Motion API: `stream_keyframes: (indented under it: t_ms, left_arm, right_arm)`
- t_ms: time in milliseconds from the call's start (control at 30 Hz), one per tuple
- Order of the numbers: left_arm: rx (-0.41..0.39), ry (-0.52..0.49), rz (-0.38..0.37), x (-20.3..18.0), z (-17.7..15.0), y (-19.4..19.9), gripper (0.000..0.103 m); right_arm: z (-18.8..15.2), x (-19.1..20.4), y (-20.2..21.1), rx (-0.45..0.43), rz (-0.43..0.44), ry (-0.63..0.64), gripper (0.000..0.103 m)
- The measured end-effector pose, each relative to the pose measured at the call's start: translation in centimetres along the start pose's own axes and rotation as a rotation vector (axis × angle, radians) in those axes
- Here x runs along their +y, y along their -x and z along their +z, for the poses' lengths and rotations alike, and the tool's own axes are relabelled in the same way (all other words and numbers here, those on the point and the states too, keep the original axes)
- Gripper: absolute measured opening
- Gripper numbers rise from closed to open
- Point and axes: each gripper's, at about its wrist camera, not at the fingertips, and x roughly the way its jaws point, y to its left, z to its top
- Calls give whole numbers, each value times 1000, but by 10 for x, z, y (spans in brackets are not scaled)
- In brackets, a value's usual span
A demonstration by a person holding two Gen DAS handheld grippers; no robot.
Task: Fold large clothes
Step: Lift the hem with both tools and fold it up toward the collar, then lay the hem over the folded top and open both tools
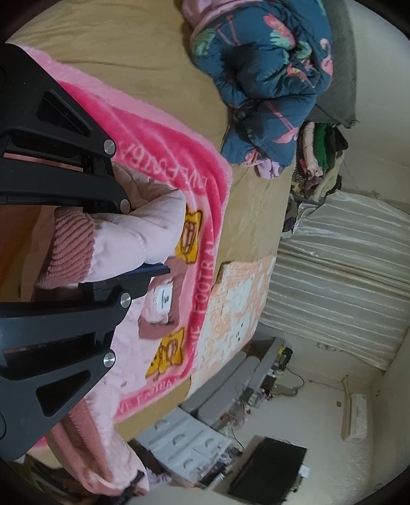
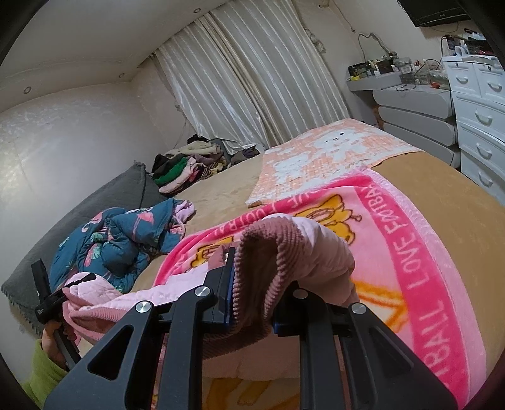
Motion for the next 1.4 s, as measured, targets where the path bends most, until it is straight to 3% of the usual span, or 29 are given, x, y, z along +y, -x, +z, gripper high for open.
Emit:
stream_keyframes:
  t_ms: [667,767,900,1400]
  left_arm:
    - [42,-50,141,10,3,-78,8]
    - [55,-57,153,13,0,-89,8]
    - [71,-49,158,17,-2,-102,8]
    - [94,-55,162,17,-7,-132,9]
  right_arm:
    - [23,-40,-98,136,-83,-118,19]
    - [24,-50,-106,146,-38,-188,24]
    - [25,-56,-112,145,4,-238,41]
    - [23,-55,-122,76,-6,-192,67]
